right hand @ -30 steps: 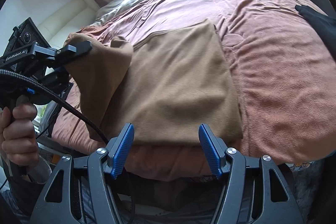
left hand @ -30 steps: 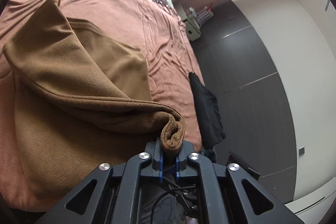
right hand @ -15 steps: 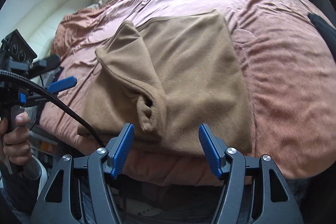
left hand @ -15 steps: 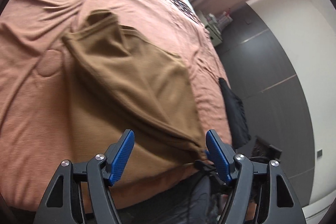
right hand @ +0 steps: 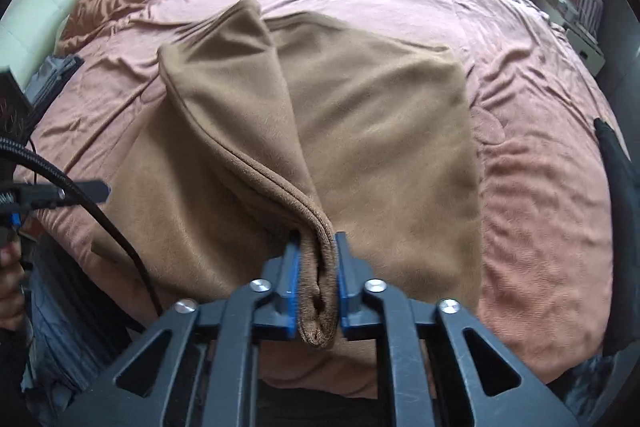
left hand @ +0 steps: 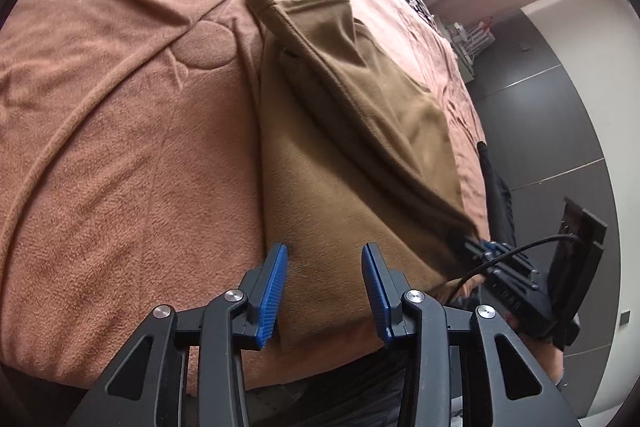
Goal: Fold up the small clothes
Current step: 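Pinch the new fold with the right tool, then open it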
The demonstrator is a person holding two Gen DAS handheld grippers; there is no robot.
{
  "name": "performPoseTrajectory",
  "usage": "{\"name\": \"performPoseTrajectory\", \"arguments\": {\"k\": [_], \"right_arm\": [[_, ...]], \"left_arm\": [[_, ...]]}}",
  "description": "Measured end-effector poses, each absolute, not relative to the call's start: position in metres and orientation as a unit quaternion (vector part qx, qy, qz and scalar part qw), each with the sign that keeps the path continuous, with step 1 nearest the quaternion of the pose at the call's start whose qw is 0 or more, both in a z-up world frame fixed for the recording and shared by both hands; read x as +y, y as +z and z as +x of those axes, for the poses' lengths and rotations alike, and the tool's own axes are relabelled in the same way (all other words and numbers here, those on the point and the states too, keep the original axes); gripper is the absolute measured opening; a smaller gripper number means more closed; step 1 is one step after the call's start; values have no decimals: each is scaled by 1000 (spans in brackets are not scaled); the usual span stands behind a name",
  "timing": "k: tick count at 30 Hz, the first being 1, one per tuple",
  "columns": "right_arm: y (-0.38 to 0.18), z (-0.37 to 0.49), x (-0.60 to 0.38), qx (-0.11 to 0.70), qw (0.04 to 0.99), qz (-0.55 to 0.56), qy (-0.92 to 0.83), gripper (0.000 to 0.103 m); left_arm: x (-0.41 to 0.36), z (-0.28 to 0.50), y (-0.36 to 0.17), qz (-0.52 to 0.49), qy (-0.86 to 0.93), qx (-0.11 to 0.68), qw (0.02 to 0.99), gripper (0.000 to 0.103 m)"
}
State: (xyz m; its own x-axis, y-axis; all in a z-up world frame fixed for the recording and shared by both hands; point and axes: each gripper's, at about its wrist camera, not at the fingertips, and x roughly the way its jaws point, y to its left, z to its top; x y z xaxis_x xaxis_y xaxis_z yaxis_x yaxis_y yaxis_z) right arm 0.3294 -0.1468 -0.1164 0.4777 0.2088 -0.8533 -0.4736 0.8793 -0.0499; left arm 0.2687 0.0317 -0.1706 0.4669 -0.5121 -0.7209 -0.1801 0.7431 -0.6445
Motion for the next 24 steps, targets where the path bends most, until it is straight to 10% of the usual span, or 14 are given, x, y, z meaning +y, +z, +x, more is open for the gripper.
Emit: {"name": "performPoseTrajectory", "arguments": {"k": [18, 20, 22, 24], "right_arm": [[-124, 313, -226, 485, 855, -54, 174, 9], [-117, 312, -226, 477, 859, -54, 179, 17], [-107, 311, -226, 466, 866, -59, 169, 62], [-92, 309, -221, 443, 877, -66, 175, 68]], "left_arm": [[10, 280, -174, -319, -116, 514, 788, 41], [10, 282, -173, -324, -117, 513, 787, 41], [13, 282, -172, -328, -118, 508, 787, 41], [20, 279, -167, -331, -116, 499, 792, 41]]}}
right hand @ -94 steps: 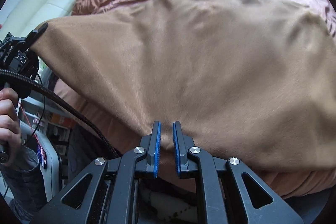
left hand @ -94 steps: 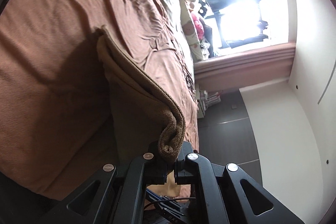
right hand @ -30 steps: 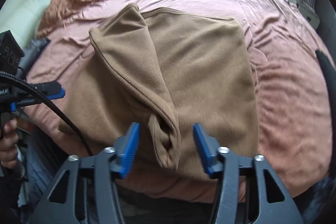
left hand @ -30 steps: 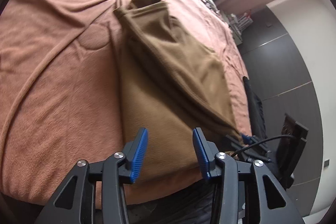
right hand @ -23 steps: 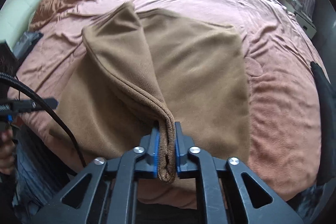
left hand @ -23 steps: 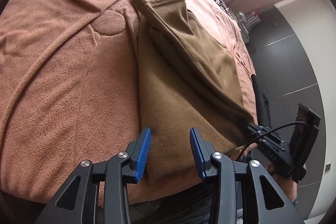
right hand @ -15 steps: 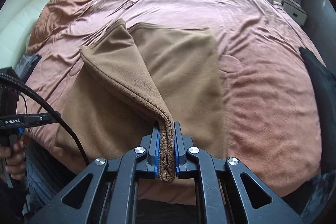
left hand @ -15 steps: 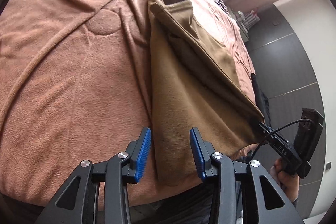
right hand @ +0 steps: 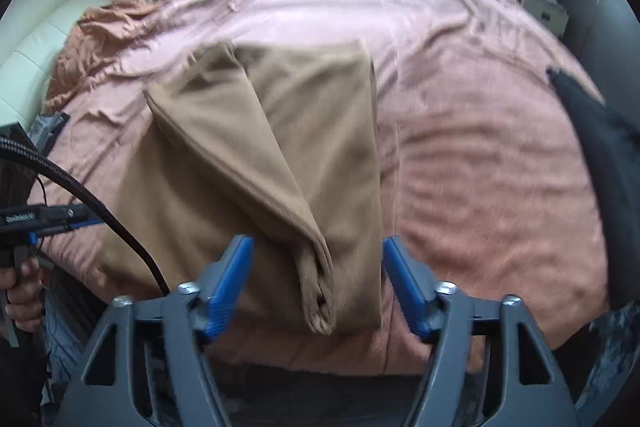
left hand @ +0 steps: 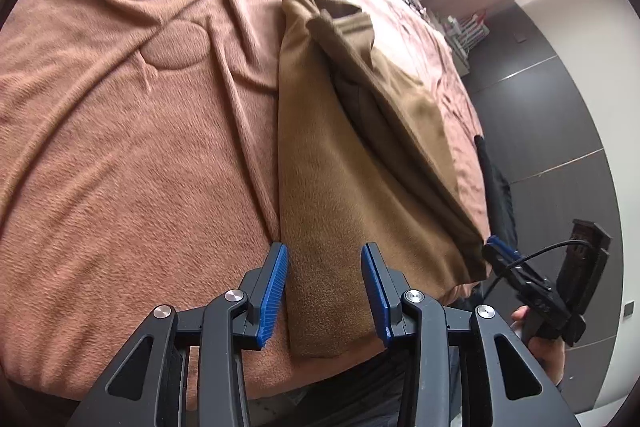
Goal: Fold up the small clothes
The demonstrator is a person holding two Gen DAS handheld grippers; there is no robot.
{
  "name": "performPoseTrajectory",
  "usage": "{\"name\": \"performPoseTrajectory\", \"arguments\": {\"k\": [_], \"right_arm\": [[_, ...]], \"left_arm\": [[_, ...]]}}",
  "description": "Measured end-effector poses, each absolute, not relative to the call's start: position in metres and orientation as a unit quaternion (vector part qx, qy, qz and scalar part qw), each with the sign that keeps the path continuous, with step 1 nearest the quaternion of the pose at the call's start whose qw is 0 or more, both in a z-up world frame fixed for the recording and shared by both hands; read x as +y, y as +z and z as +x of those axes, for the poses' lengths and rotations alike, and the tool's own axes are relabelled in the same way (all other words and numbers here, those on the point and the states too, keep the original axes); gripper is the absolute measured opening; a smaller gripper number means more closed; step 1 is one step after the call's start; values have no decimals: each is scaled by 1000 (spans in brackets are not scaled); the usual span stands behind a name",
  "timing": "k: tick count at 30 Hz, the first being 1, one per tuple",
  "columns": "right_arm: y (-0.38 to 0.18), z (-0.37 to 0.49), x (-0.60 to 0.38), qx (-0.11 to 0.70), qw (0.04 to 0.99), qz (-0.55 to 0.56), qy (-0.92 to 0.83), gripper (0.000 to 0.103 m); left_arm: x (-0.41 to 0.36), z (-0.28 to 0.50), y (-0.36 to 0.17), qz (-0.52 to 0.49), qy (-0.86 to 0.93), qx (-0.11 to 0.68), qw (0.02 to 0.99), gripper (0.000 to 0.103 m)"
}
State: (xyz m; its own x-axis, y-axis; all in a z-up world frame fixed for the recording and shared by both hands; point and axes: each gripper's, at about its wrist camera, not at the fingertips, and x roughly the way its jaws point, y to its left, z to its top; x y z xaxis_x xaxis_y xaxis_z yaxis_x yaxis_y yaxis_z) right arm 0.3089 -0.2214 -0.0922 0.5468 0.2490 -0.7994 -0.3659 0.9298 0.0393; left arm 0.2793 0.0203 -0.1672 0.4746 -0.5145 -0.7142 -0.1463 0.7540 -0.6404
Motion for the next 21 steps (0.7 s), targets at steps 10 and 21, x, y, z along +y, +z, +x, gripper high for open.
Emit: {"name": "performPoseTrajectory", "arguments": {"k": [10, 21], "right_arm": [[-77, 315, -133, 426, 854, -197, 226, 68], [-113, 361, -43, 432, 818, -294, 240, 57]], "left_arm": [[54, 266, -159, -349, -112, 469, 804, 41], [104, 257, -169, -382, -87, 458, 798, 35]]}}
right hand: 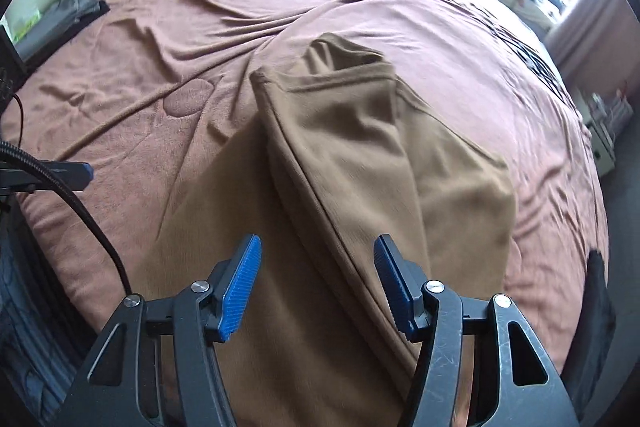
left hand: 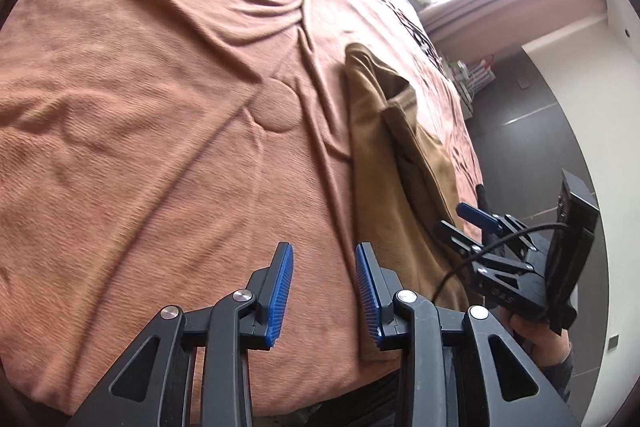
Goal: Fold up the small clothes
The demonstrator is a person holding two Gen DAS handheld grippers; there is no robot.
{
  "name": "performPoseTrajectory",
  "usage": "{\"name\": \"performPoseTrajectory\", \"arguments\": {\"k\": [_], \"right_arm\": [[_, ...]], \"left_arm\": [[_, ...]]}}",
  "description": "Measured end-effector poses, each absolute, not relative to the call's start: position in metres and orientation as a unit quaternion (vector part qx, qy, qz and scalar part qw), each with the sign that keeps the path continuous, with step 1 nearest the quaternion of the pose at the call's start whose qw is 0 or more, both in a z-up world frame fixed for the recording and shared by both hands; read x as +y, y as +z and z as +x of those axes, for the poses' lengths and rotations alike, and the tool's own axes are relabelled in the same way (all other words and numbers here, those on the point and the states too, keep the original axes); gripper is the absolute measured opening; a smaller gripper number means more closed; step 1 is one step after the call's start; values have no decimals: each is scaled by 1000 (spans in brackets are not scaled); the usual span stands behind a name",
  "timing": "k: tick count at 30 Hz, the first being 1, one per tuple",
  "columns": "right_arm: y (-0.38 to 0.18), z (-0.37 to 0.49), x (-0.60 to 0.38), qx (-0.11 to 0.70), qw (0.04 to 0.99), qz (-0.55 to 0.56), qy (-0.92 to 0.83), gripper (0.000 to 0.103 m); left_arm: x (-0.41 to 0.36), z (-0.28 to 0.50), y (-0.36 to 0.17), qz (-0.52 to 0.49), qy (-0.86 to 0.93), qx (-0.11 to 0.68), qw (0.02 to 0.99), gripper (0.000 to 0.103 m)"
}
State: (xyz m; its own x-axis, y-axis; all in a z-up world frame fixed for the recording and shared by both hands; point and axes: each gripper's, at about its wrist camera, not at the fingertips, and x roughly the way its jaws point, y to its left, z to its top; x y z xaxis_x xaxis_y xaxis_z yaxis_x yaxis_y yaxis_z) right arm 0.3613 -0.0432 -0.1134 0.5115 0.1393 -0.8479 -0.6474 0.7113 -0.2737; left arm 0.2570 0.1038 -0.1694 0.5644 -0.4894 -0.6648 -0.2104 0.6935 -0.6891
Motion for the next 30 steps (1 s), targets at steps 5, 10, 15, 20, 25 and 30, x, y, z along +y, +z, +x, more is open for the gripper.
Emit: {"name": "performPoseTrajectory", "arguments": {"k": [5, 10, 15, 20, 25, 30], "right_arm": [[-130, 380, -17, 433, 809, -321, 236, 50], [-156, 391, -2, 443, 790, -353, 233, 33], [-139, 400, -15, 427, 812, -326, 228, 7], [-111, 417, -52, 419, 840, -262, 223, 6], [-96, 436, -89, 417, 855, -217, 217, 6], [-95, 456, -124, 427, 863, -161, 217, 6]], "left_arm": [[112, 262, -172, -391, -85, 460, 792, 34], [110, 269, -168, -382, -89, 457, 798, 33], [103, 281, -171, -375, -91, 469, 794, 31], [92, 297, -166, -365, -92, 476, 795, 30], [78, 316, -162, -352, -94, 481, 797, 30], [67, 334, -161, -337, -93, 490, 799, 30]]}}
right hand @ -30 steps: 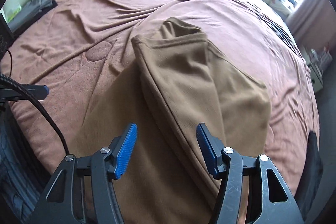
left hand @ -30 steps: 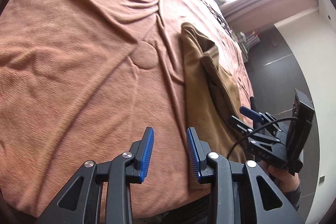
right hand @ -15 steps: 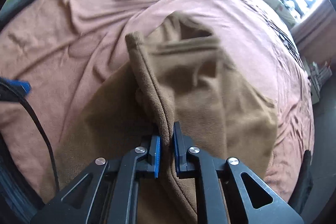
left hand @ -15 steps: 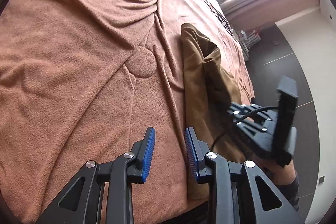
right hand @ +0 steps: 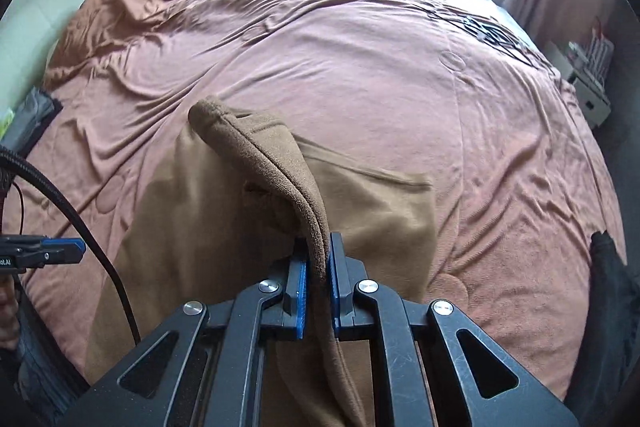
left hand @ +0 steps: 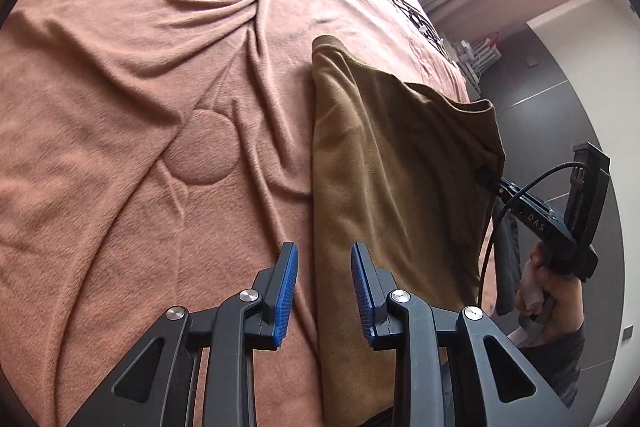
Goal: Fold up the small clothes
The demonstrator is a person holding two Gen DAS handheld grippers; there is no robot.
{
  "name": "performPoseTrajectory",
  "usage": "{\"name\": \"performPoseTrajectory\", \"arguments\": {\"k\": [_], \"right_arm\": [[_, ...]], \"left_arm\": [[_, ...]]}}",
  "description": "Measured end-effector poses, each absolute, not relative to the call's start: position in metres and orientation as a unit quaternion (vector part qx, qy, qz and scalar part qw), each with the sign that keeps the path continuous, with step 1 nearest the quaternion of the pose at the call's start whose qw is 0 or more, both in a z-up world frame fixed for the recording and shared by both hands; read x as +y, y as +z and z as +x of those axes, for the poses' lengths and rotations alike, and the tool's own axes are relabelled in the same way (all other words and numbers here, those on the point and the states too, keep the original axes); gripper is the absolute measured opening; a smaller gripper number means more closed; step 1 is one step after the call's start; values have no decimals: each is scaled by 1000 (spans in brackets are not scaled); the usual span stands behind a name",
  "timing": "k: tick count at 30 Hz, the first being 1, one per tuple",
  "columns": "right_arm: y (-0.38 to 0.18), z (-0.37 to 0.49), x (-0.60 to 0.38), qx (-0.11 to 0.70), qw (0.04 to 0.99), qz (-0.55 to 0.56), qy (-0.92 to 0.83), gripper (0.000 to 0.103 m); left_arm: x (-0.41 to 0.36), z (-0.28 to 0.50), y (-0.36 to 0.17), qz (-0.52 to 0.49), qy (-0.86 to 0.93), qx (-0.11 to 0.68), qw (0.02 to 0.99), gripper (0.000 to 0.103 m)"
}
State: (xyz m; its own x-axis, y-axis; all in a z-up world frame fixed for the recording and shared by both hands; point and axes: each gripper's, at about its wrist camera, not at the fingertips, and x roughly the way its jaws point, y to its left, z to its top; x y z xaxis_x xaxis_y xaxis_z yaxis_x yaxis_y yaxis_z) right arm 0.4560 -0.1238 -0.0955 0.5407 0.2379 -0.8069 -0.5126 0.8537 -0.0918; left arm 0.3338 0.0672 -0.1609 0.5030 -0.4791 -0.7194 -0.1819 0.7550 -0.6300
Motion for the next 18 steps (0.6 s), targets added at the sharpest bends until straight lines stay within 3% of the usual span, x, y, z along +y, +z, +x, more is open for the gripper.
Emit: {"name": "performPoseTrajectory", "arguments": {"k": [18], "right_arm": [[-138, 509, -204, 488, 845, 12, 217, 4]], "left_arm": [[48, 396, -161, -281, -84, 519, 803, 29]]}}
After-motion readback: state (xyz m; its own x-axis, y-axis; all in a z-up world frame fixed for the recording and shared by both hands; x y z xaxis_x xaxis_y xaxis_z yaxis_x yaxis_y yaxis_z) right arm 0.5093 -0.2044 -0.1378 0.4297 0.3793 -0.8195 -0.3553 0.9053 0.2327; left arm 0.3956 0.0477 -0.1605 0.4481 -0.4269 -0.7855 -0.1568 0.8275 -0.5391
